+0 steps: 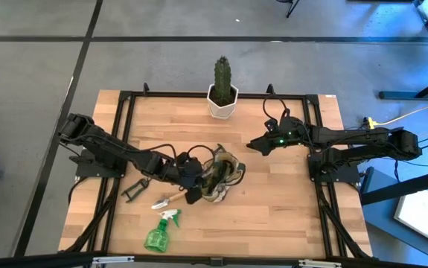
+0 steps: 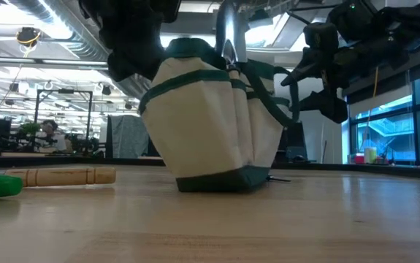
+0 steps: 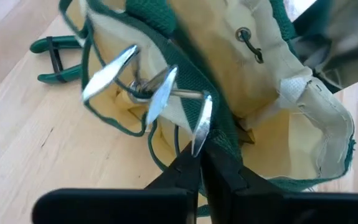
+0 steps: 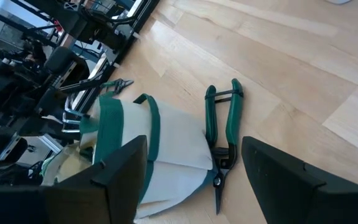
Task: Pick & Place Garden tools in Gardening bag
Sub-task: Adjust the green gardening bag
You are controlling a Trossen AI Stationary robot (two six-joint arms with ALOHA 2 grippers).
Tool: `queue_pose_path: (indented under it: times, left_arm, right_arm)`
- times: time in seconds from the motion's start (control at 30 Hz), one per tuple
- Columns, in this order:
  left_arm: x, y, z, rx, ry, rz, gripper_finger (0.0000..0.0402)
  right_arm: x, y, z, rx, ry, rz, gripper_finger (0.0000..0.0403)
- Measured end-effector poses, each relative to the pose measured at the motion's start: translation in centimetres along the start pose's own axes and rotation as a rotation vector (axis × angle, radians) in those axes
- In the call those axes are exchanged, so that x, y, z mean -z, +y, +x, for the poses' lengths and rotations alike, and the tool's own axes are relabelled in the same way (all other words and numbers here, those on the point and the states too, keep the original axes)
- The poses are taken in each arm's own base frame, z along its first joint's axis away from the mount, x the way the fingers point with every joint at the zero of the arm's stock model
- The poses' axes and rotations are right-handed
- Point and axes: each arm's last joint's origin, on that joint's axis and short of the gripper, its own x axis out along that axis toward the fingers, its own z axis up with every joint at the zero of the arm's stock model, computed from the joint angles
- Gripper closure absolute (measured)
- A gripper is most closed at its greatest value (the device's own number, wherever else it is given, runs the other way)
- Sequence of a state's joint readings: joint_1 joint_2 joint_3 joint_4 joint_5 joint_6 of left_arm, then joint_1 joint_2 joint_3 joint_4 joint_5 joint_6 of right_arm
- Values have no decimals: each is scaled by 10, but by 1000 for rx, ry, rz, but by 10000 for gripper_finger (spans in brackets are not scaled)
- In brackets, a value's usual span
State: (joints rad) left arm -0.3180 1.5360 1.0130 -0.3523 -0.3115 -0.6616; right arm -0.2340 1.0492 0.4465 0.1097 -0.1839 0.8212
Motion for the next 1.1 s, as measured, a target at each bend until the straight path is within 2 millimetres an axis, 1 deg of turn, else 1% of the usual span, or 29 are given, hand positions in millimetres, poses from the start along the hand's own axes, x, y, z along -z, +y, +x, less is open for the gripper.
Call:
queue_pose_path:
  times: [0.17,0.33,0.43,0.8,0.97,1.1]
  left_arm:
    - [-1,-2,-3,-7,13,6,399]
    - [-11,-9,-17,-66,21,68,399]
    - [-15,-10,-23,-85,46,87,399]
    - [-11,-7,-24,-98,102,72,397]
    - [-11,-7,-23,-90,105,86,377]
    - [-12,-9,-23,-72,98,95,337]
  right_arm:
    - [0,0,0,0,0,-3,139]
    - [0,0,0,2,-3,-9,139]
    - [-1,0,0,16,-18,-17,139]
    - [-1,0,0,16,-19,-18,139]
    - [-1,0,0,16,-18,-23,139]
    - [0,-1,0,18,-16,-26,139]
